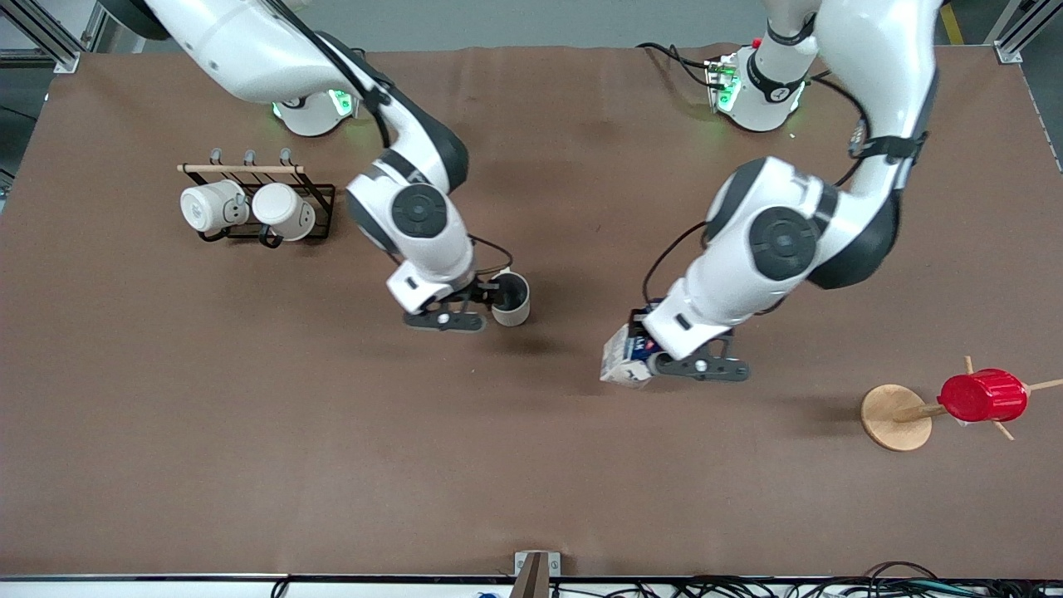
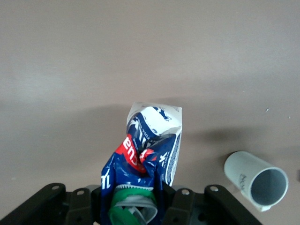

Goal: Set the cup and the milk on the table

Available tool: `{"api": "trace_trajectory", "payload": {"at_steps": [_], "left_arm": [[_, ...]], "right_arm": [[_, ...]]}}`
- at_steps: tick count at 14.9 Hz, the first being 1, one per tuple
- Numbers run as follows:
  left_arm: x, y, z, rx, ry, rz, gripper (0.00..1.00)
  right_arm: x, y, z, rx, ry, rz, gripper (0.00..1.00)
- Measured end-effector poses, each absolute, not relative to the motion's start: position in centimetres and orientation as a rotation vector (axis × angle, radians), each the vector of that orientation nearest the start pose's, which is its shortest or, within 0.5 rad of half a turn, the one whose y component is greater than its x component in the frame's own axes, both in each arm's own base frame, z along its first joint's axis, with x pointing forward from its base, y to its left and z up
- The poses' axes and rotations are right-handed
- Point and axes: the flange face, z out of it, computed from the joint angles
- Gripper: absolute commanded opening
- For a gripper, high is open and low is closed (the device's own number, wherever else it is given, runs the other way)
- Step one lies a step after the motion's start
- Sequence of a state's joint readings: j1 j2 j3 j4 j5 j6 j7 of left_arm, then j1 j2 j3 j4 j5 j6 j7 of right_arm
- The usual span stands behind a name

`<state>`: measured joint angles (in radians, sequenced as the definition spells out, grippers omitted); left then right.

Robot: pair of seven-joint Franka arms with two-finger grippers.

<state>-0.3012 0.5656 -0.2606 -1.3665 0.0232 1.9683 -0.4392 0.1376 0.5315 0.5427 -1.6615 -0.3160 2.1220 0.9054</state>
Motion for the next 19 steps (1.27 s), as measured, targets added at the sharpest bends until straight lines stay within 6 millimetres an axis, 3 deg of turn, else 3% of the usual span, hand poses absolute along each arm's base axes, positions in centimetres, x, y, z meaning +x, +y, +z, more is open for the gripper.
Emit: {"api": "trace_trajectory", "payload": {"at_steps": [4,7,11,14,16,19], "left_arm": [[60.2,-41.7,36.3,-3.178,0.167,0.031,0.10],[58.5,-44.4,34.2,-3.140,0.194,0.047,0.11],[58.1,-44.9,34.1,-3.140,0.178,0.051,0.11],[56.9,-46.4,33.6,-3.135,0.129,0.065,0.11],[56.1,-47.4,33.1,-3.130,0.115,0.075,0.11],[55.2,-48.4,32.7,-3.127,0.102,0.081,0.14]], "right_arm": [[58.0,30.0,42.6,-3.173,0.420,-0.135,1.00],[59.6,22.4,47.3,-3.140,0.586,-0.140,1.00],[59.5,9.0,52.7,-3.188,0.367,-0.024,1.00],[58.0,-0.4,56.1,-3.201,0.190,0.009,1.00],[56.9,-3.8,57.5,-3.203,0.103,0.036,1.00],[55.6,-6.1,60.2,-3.198,0.072,0.087,1.00]]}}
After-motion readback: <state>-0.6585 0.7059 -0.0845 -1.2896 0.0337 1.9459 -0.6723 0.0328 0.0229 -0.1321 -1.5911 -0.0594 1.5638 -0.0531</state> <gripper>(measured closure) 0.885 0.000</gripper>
